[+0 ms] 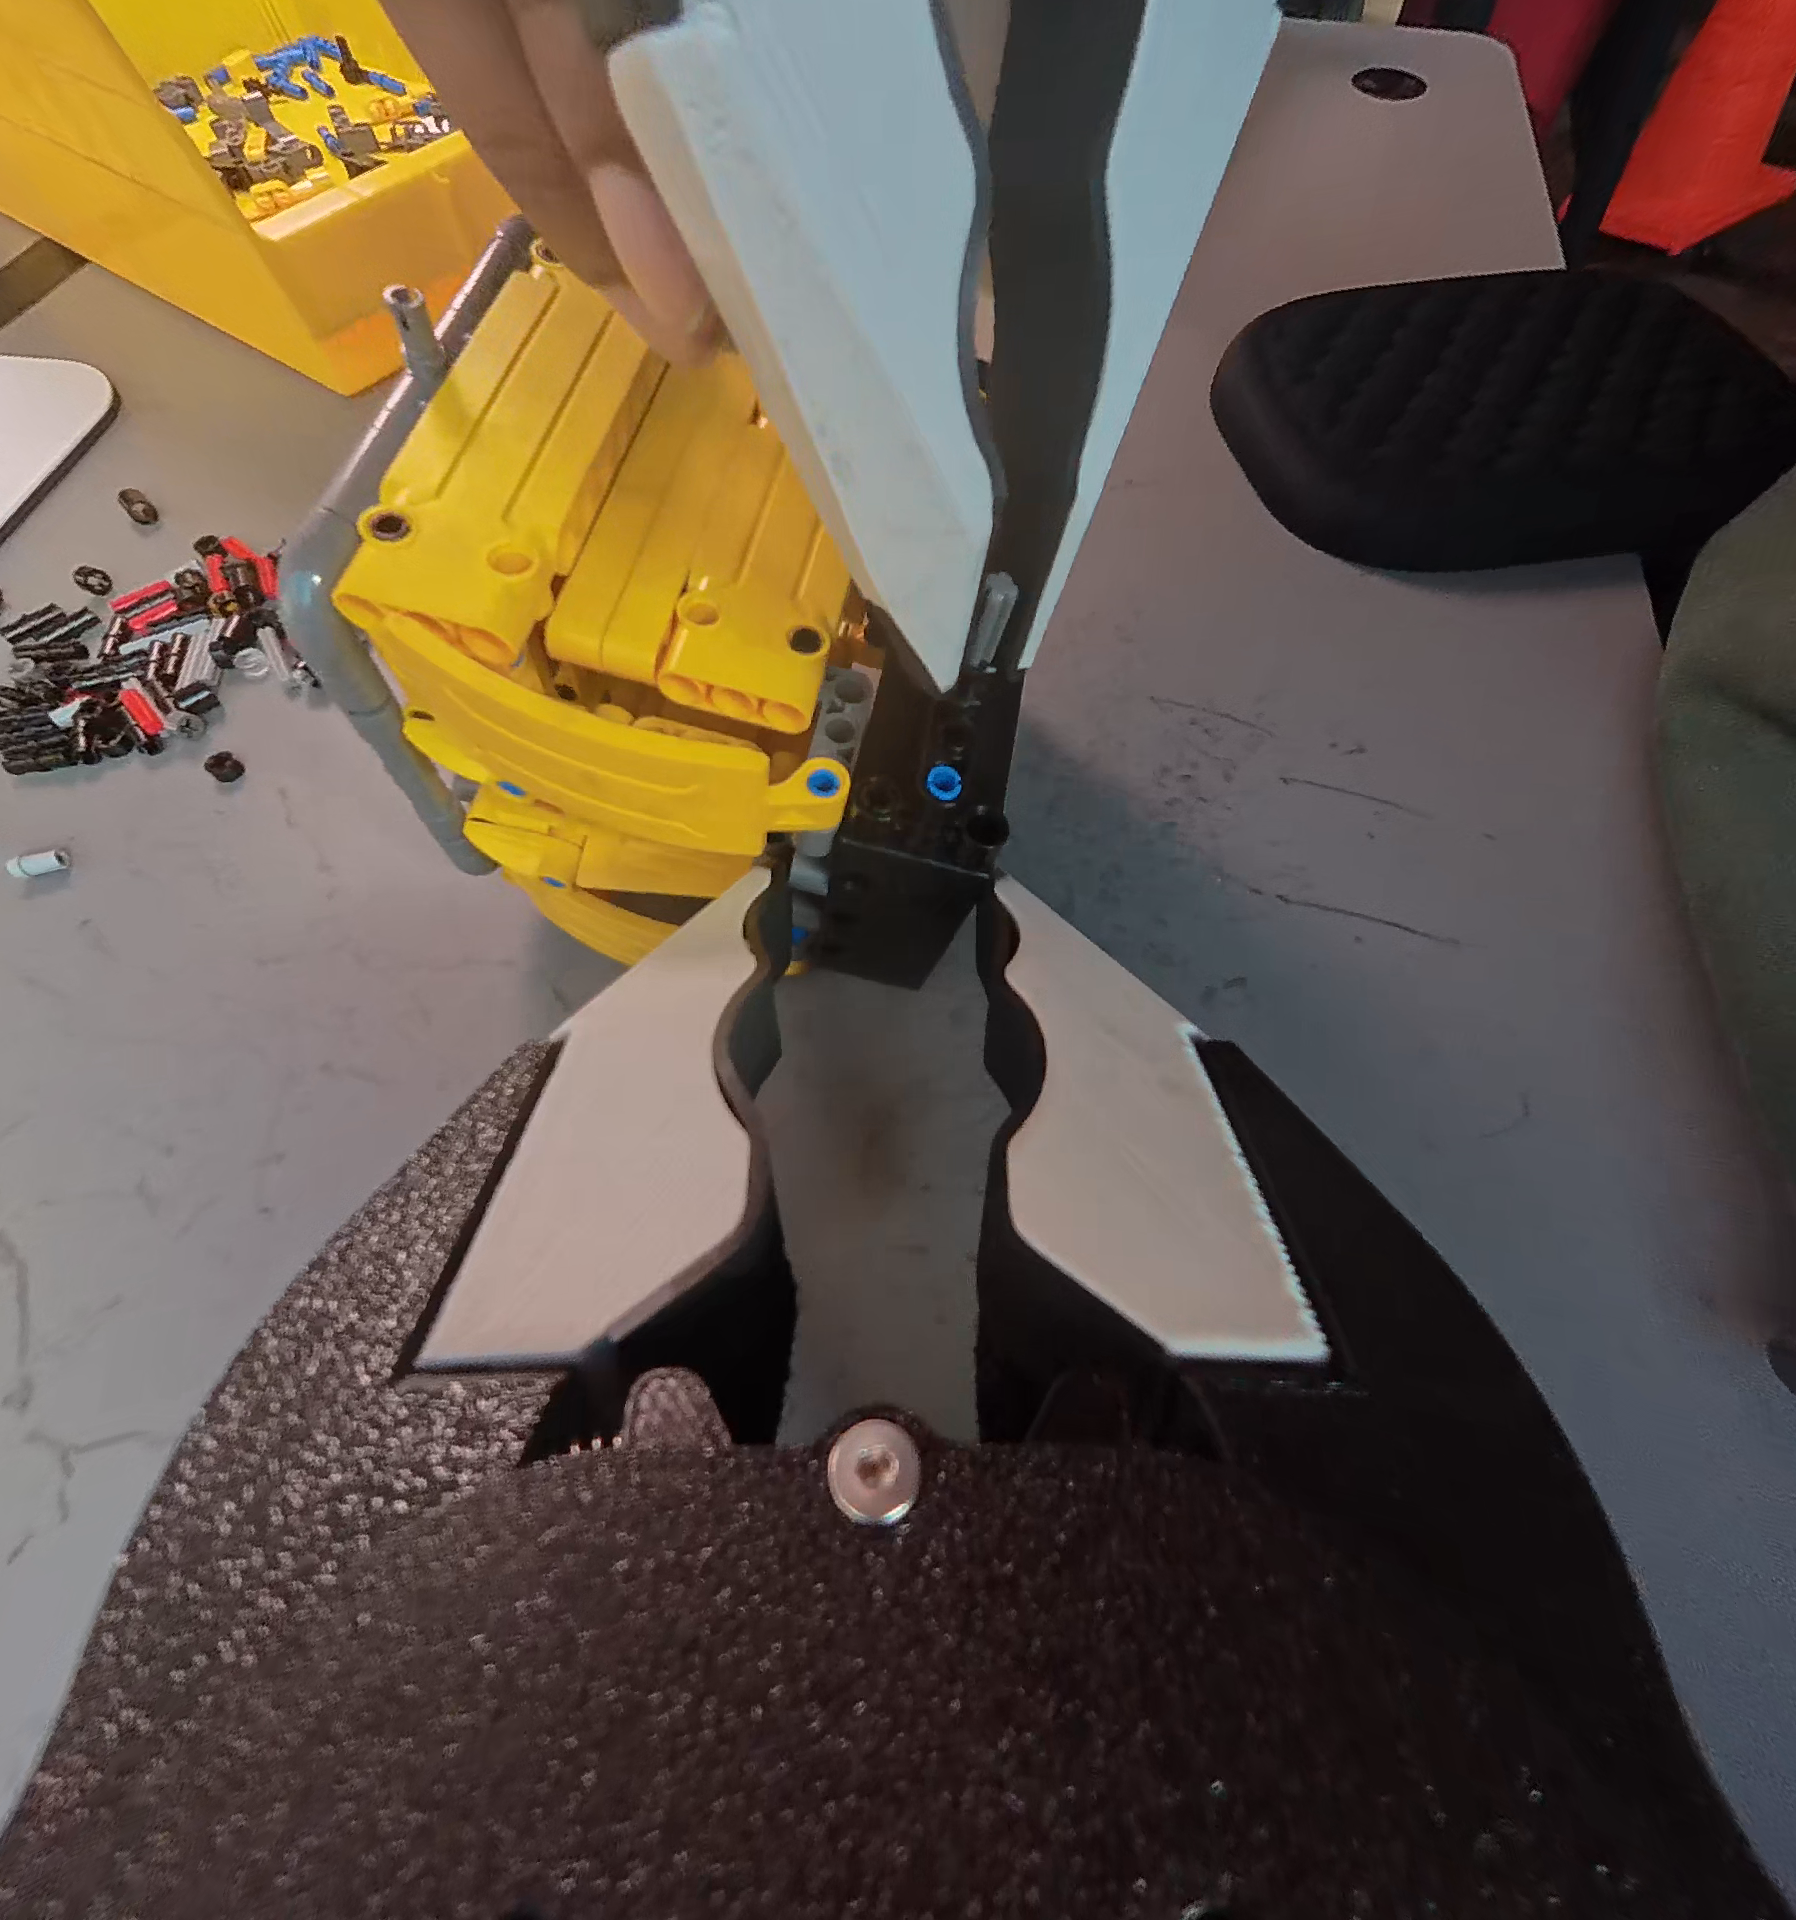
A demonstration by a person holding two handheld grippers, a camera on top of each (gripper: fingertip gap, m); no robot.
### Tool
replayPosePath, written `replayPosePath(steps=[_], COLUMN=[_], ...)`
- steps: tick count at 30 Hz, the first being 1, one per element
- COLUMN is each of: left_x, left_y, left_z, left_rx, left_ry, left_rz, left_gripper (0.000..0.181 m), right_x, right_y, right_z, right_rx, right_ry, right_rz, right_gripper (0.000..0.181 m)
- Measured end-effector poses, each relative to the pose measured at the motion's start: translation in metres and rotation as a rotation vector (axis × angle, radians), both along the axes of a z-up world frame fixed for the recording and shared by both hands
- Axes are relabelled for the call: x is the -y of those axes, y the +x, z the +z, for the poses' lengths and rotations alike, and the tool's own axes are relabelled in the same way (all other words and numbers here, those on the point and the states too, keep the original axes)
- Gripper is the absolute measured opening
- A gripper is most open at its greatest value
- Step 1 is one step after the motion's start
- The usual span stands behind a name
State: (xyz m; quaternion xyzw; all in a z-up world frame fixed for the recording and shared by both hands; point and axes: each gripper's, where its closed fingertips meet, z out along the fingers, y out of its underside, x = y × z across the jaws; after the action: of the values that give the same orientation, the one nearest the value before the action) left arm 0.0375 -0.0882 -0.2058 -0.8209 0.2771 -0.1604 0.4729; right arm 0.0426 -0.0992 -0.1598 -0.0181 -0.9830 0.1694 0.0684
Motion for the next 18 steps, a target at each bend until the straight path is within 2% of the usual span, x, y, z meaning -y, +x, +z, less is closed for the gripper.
replayPosePath(steps=[3,6,8,12,18], left_x=[0.000,-0.001,-0.001,-0.002,-0.003], left_y=[0.000,-0.002,-0.003,-0.003,-0.003], left_z=[0.001,0.003,0.003,0.002,0.002], left_rx=[0.007,0.042,0.046,0.027,0.014], left_ry=[-0.001,-0.008,-0.009,0.000,0.008], left_rz=[0.000,0.015,0.022,0.028,0.044], left_gripper=[0.034,0.034,0.034,0.034,0.034], right_x=[-0.001,-0.005,-0.005,-0.014,-0.010], right_y=[0.000,-0.006,-0.003,0.001,0.009], right_z=[0.001,0.005,0.013,0.031,0.027], right_rx=[-0.009,-0.056,-0.099,-0.210,-0.327], right_ry=[-0.015,-0.036,-0.091,-0.176,-0.221], right_rz=[-0.024,-0.149,-0.206,-0.384,-0.605], right_gripper=[0.005,0.006,0.018,0.020,0.019])
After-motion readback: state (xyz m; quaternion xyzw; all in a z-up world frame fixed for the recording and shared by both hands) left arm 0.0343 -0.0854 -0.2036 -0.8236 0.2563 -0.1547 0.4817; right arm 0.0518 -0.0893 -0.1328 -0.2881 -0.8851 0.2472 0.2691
